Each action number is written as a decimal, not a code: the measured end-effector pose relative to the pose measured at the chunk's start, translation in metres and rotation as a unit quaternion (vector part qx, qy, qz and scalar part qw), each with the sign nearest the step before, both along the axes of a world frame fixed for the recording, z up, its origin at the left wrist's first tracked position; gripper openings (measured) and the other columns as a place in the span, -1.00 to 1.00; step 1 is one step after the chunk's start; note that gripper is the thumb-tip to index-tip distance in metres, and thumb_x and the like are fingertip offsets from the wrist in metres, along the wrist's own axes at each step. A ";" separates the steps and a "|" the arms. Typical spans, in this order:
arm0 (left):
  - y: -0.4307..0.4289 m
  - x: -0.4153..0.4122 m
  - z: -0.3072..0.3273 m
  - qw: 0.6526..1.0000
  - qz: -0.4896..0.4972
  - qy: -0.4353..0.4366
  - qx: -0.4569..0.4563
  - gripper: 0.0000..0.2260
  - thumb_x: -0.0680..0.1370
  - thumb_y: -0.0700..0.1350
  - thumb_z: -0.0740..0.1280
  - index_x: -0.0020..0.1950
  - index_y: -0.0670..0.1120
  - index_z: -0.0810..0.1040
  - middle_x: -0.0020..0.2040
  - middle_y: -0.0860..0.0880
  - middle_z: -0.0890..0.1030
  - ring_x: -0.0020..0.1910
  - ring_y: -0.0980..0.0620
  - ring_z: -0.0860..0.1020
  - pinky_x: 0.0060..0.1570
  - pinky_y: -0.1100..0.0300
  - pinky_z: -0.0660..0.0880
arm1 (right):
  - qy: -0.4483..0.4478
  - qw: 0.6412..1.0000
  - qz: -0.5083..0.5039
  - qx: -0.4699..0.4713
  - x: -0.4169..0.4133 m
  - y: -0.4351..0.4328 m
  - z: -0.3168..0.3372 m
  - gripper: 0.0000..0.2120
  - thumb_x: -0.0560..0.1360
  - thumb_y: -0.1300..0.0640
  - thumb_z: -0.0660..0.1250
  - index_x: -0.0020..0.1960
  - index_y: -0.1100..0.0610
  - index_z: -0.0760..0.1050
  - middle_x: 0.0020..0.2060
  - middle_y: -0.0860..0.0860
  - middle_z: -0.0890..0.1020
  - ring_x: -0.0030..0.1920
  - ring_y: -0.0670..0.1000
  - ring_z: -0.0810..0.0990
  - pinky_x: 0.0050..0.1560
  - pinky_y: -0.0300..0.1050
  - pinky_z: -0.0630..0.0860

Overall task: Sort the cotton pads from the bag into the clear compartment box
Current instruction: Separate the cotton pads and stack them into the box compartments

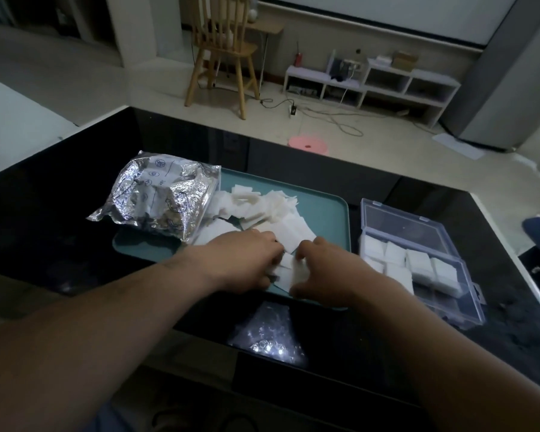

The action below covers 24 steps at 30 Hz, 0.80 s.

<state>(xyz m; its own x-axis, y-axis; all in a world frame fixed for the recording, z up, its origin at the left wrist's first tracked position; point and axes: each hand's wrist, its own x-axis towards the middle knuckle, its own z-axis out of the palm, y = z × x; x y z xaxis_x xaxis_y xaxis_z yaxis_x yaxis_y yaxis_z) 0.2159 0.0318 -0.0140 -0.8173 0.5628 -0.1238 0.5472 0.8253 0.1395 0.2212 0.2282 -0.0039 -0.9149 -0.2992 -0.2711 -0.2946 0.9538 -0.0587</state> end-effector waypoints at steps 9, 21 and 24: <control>0.006 -0.008 -0.013 0.992 0.094 0.042 0.076 -0.89 0.55 -0.04 0.28 -0.13 0.05 0.37 -0.06 0.02 0.55 -0.01 -0.08 0.56 -0.12 0.00 0.49 | 0.040 0.999 0.015 -0.024 0.004 0.000 -0.005 -0.67 0.56 -0.10 0.32 0.26 0.03 0.48 0.19 0.05 0.58 0.19 0.15 0.60 0.04 0.00 0.53; 0.016 -0.006 0.018 0.684 0.352 -0.255 0.586 -0.86 0.64 -0.22 0.17 0.18 -0.20 0.37 -0.06 -0.23 0.58 -0.31 -0.09 0.56 -0.38 0.11 0.60 | 0.078 0.997 -0.005 -0.028 0.003 -0.015 -0.019 -0.61 0.60 -0.13 0.27 0.26 0.13 0.43 0.20 0.13 0.50 0.18 0.19 0.55 0.03 0.06 0.53; 0.015 -0.005 0.016 0.650 0.383 -0.258 0.603 -0.84 0.61 -0.24 0.18 0.18 -0.11 0.39 -0.16 -0.15 0.51 -0.39 -0.02 0.47 -0.47 0.19 0.49 | 0.061 0.993 -0.049 -0.086 -0.003 -0.012 -0.016 -0.79 0.61 -0.02 0.27 0.05 0.13 0.47 0.06 0.15 0.61 -0.02 0.21 0.60 -0.15 -0.03 0.43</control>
<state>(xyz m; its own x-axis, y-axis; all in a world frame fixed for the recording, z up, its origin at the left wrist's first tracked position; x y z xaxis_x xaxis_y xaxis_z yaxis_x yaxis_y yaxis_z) 0.2109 0.0470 0.0017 -0.9398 -0.0437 -0.3388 -0.3365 -0.0522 0.9402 0.2181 0.2165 -0.0203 -0.9648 -0.2395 -0.1083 -0.2159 0.9572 -0.1929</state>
